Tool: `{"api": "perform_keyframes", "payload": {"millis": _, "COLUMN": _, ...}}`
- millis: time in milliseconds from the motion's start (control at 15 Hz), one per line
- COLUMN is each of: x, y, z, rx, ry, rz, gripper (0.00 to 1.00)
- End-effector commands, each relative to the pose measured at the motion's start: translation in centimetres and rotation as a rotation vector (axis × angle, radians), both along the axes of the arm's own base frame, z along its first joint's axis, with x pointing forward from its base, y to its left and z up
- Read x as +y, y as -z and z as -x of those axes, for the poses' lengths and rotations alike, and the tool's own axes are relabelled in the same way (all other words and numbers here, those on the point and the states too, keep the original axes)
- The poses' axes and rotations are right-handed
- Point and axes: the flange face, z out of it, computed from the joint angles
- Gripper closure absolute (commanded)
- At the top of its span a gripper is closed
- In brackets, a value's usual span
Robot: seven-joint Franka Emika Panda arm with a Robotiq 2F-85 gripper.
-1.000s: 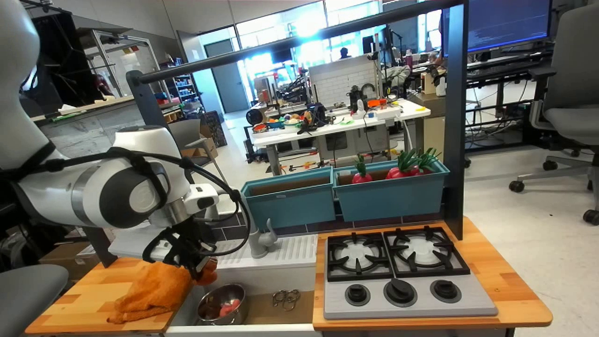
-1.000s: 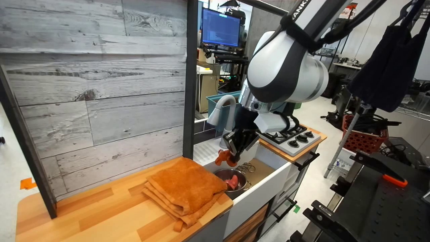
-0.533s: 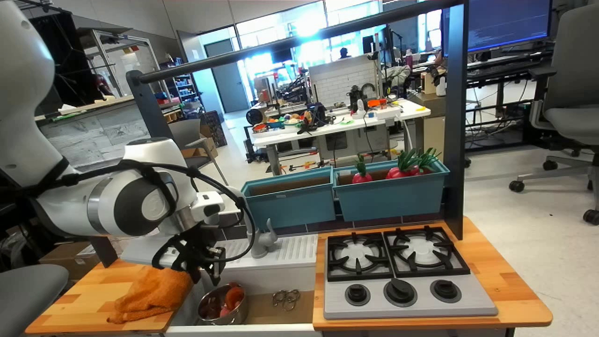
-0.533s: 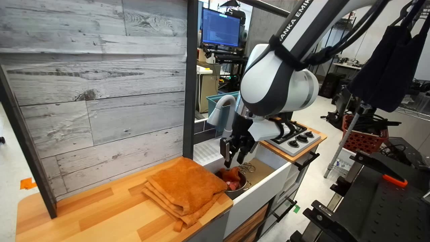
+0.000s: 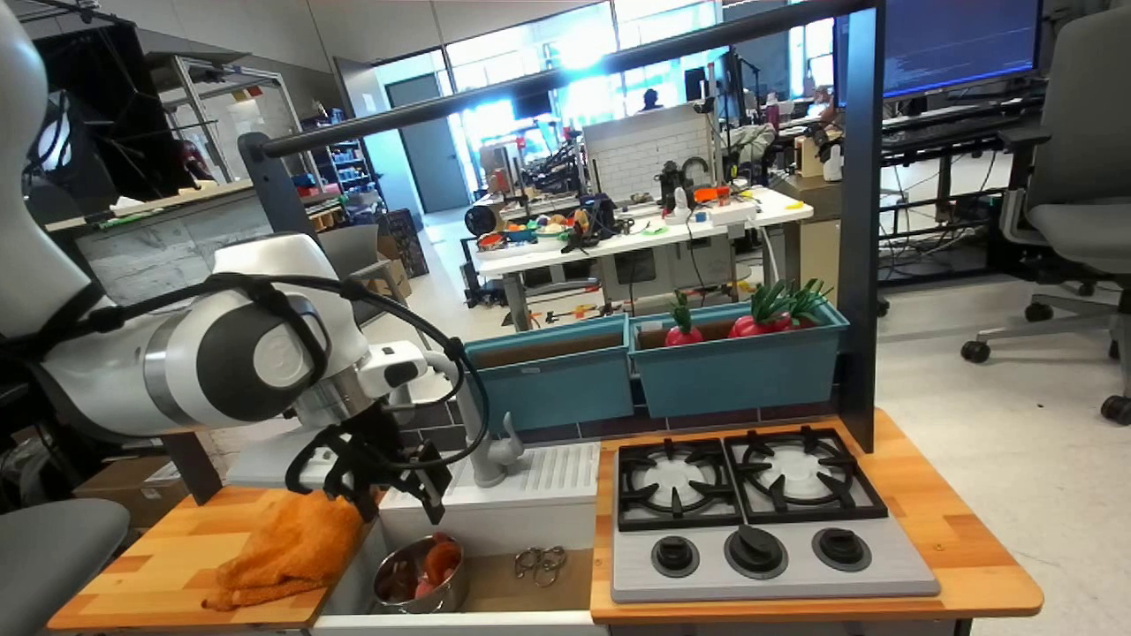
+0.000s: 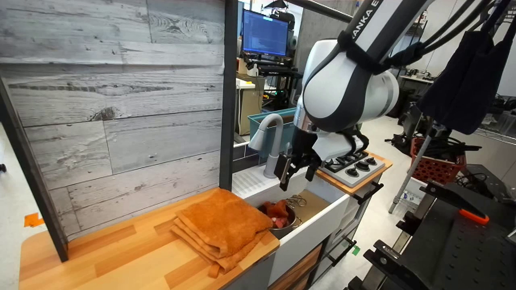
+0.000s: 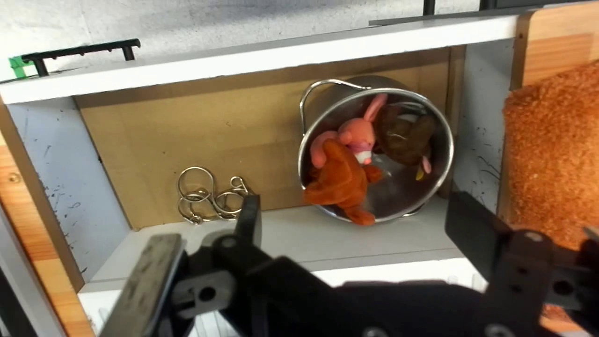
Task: Put the toys in the pot and wipe the counter with the orange towel
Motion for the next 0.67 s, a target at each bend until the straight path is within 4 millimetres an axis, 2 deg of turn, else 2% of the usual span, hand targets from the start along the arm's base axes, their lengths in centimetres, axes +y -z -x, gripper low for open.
{"api": "perform_keyframes", "payload": {"millis": 0, "x": -0.1, "y": -0.3, "z": 0.1, "rx": 0.001, "ry": 0.001, "rz": 0.001, "gripper": 0.0}}
{"api": "perform_keyframes", "payload": {"millis": 267, "x": -0.5, "y": -0.5, "z": 0.5, "rx": 0.005, "ry": 0.014, "rz": -0.006, "gripper": 0.0}}
{"api": "perform_keyframes", "payload": {"millis": 333, "x": -0.8, "y": -1.1, "z": 0.7, "rx": -0.006, "ry": 0.012, "rz": -0.011, "gripper": 0.0}}
{"api": "perform_keyframes", "payload": {"millis": 467, "x": -1.3, "y": -3.2, "z": 1.1, "rx": -0.064, "ry": 0.004, "rz": -0.01, "gripper": 0.0}}
{"api": "perform_keyframes", "payload": {"millis": 600, "x": -1.7, "y": -6.1, "z": 1.8, "rx": -0.151, "ry": -0.008, "rz": -0.017, "gripper": 0.0}}
